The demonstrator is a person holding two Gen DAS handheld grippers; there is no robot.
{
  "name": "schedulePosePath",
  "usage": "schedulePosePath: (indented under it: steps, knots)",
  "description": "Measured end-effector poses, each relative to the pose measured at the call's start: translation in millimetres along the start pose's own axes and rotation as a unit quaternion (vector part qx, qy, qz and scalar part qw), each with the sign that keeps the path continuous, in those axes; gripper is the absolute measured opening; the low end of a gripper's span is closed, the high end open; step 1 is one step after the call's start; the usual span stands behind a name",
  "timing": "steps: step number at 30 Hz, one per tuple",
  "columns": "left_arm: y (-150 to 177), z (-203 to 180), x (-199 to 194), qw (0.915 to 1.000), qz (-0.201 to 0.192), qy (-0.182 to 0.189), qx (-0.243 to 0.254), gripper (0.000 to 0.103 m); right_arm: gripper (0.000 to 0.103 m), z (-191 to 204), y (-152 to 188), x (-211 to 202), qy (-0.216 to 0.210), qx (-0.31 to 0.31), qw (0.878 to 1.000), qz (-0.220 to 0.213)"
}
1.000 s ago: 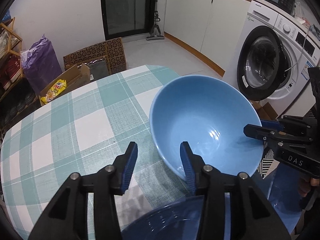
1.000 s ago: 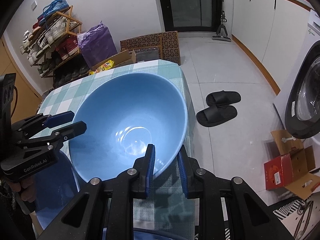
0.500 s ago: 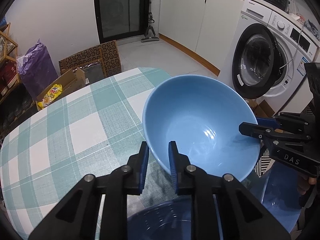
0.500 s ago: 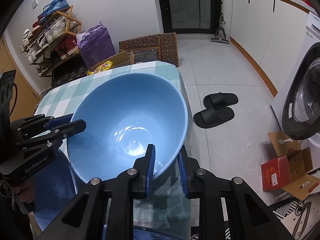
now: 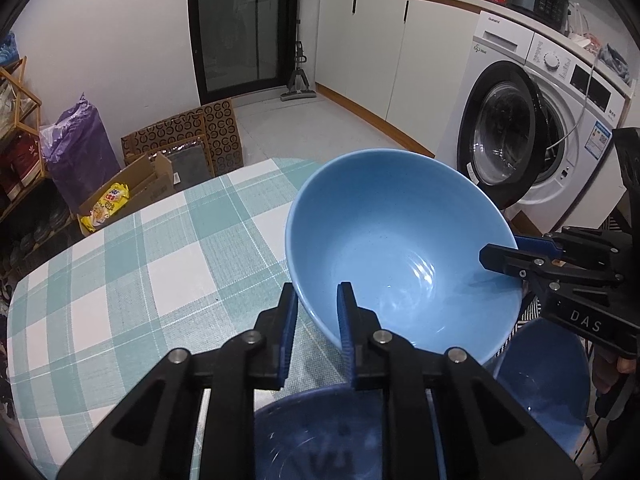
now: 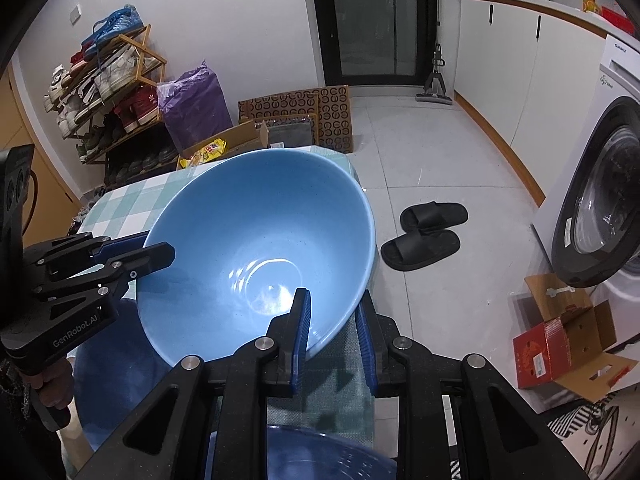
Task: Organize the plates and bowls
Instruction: 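Lift the large blue bowl with both grippers and carry it across the table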
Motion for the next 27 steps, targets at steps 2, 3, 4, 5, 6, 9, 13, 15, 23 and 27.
schedulePosePath:
  steps: [2,3,4,5,6,9,13,15,23,27]
  knots:
    - [-1.6,-0.9,-6.5,1.0000,-0.005,-0.002,0.000,0.018,0.023,-0.3,-0.9,-7.9,0.000,-0.001,1.000,-0.006]
    - [-2.5,-1.9,-11.1,1.0000,-0.009,-0.002,-0.001,0.018,0.023,1.0,-1.2,-13.2,-0.001,-0.001,1.000,-0.009]
    - [-3.3,-2.3,-14.1,0.9999,-0.012,-0.002,-0.001,0.018,0.023,2.3,-1.6,-16.6,-0.001,-0.002,1.000,-0.011]
    - [-4.1,-2.7,-17.7,0.9999,-0.015,-0.002,-0.001,0.018,0.023,2.6,-1.7,-21.2,-0.001,-0.003,1.000,-0.014]
    - [-4.5,-3.4,-21.7,0.9998,-0.018,-0.002,-0.001,0.018,0.023,2.4,-0.8,-26.2,-0.002,-0.004,1.000,-0.017]
    - [-4.9,-5.9,-31.3,0.9997,-0.024,-0.003,0.002,0.018,0.023,5.1,-0.9,-39.3,-0.004,-0.005,1.000,-0.025]
    - [-5.3,-7.9,-41.8,0.9995,-0.031,-0.004,0.004,0.018,0.023,7.7,-0.5,-53.4,-0.005,-0.007,0.999,-0.033]
    - [-5.1,-8.4,-46.6,0.9994,-0.034,-0.006,0.005,0.018,0.023,9.4,0.6,-60.3,-0.006,-0.009,0.999,-0.035]
    - [1.2,-7.7,-66.3,0.9989,-0.046,-0.010,0.002,0.018,0.023,16.4,4.0,-82.8,-0.016,-0.014,0.999,-0.044]
    - [5.7,-7.3,-77.0,0.9986,-0.052,-0.011,-0.001,0.018,0.023,22.9,8.9,-93.7,-0.019,-0.021,0.998,-0.047]
Point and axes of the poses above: each gripper's, at about its wrist camera, not at the fingertips, and x roughly the way its jaws point, z to its left, y to its underside, the point moved 7 cm from there along x, roughly the way its jaws point, and after that the axes turned 5 degrees about x, right-handed, at the moved point
